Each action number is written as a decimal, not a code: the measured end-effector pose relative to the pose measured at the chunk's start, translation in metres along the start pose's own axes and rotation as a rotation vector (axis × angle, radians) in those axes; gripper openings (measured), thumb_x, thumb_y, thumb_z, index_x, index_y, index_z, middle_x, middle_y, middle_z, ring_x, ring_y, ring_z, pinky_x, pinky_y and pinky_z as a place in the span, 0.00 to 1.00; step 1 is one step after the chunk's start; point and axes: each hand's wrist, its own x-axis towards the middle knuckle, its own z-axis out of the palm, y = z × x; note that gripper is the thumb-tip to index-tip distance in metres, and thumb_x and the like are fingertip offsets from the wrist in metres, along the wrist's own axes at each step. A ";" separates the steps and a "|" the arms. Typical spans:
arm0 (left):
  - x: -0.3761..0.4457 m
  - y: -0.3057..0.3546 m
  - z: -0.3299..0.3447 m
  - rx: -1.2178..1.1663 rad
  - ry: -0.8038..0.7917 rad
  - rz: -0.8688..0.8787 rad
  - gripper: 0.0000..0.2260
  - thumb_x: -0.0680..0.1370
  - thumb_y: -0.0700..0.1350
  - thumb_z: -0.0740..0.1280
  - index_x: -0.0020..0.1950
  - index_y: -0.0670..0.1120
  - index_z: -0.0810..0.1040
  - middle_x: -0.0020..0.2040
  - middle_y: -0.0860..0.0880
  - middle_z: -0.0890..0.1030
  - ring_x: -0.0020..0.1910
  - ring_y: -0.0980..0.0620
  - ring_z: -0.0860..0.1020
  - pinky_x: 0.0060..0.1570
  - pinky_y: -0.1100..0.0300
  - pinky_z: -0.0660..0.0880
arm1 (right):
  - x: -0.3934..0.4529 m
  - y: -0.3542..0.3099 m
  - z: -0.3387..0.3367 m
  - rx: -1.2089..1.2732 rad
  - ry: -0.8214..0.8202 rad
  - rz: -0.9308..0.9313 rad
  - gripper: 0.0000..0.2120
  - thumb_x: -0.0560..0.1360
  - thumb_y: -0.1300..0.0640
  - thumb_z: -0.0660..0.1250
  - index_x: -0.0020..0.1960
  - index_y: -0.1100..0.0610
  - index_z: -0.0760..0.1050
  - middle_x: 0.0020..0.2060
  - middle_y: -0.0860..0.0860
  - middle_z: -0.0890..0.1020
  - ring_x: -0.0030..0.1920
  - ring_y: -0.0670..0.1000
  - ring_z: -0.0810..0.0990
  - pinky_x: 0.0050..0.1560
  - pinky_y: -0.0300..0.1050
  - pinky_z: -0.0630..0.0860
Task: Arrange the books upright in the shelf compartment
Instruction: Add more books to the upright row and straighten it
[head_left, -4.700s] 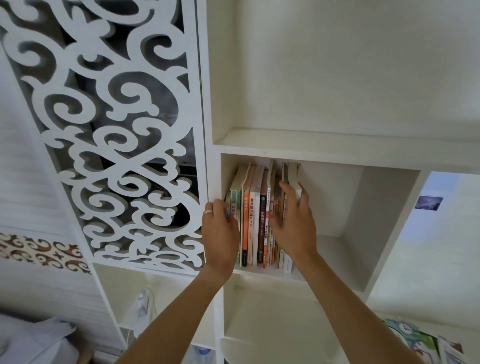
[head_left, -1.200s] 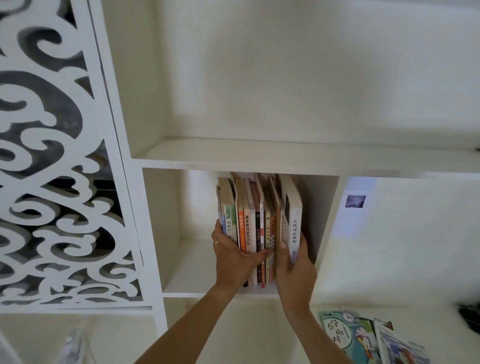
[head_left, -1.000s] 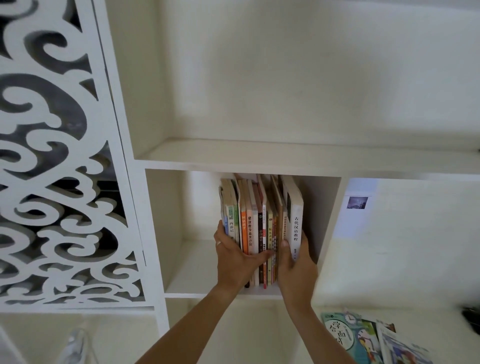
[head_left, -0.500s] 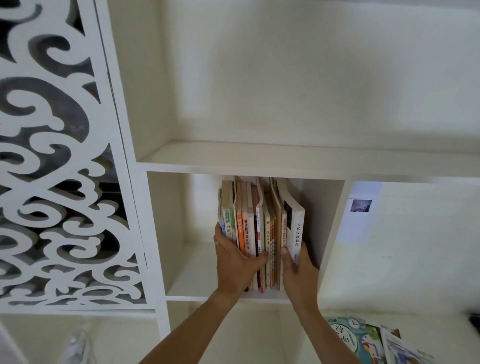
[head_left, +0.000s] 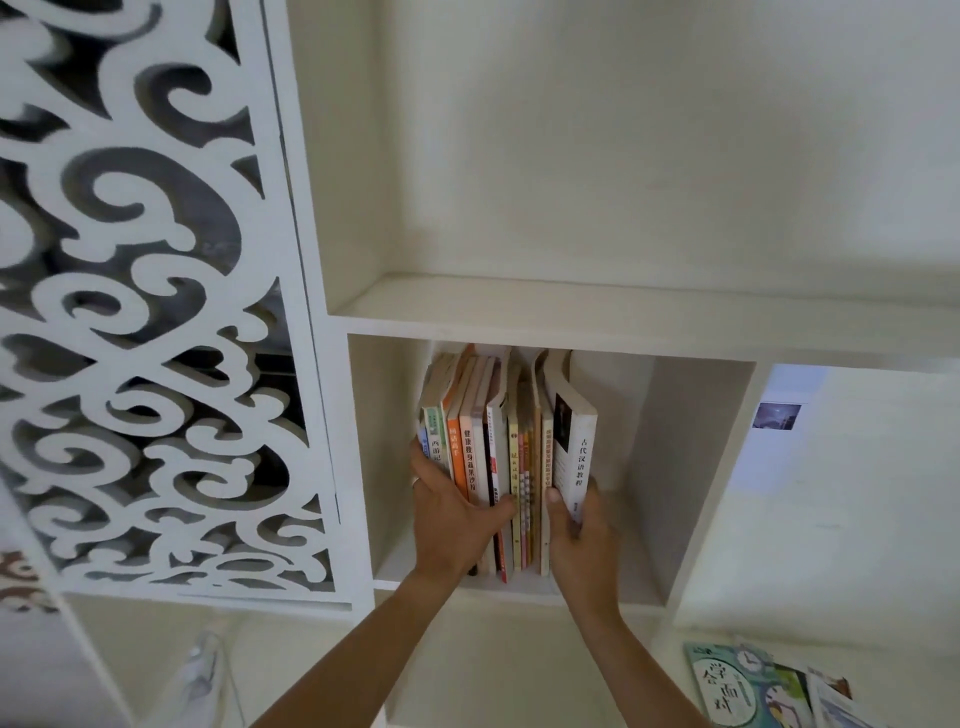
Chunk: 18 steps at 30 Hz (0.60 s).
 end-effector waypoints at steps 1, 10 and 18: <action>0.002 0.000 -0.005 0.002 -0.015 -0.020 0.53 0.59 0.59 0.82 0.74 0.49 0.55 0.57 0.54 0.77 0.54 0.55 0.82 0.45 0.60 0.83 | -0.001 -0.002 0.005 -0.010 -0.002 -0.001 0.21 0.82 0.47 0.63 0.73 0.52 0.70 0.60 0.47 0.83 0.55 0.43 0.84 0.49 0.40 0.84; 0.000 -0.009 -0.021 0.087 0.072 -0.206 0.54 0.54 0.65 0.79 0.72 0.51 0.56 0.63 0.48 0.68 0.65 0.46 0.73 0.62 0.42 0.78 | -0.001 -0.011 0.014 -0.038 -0.063 -0.014 0.23 0.82 0.43 0.62 0.75 0.47 0.67 0.60 0.47 0.83 0.55 0.46 0.85 0.51 0.46 0.85; -0.009 0.001 -0.019 0.239 0.138 -0.189 0.51 0.60 0.57 0.84 0.72 0.42 0.59 0.66 0.41 0.69 0.67 0.41 0.70 0.65 0.45 0.75 | 0.000 -0.011 0.014 -0.002 -0.057 0.033 0.22 0.82 0.45 0.63 0.74 0.49 0.68 0.58 0.49 0.83 0.53 0.46 0.84 0.49 0.46 0.86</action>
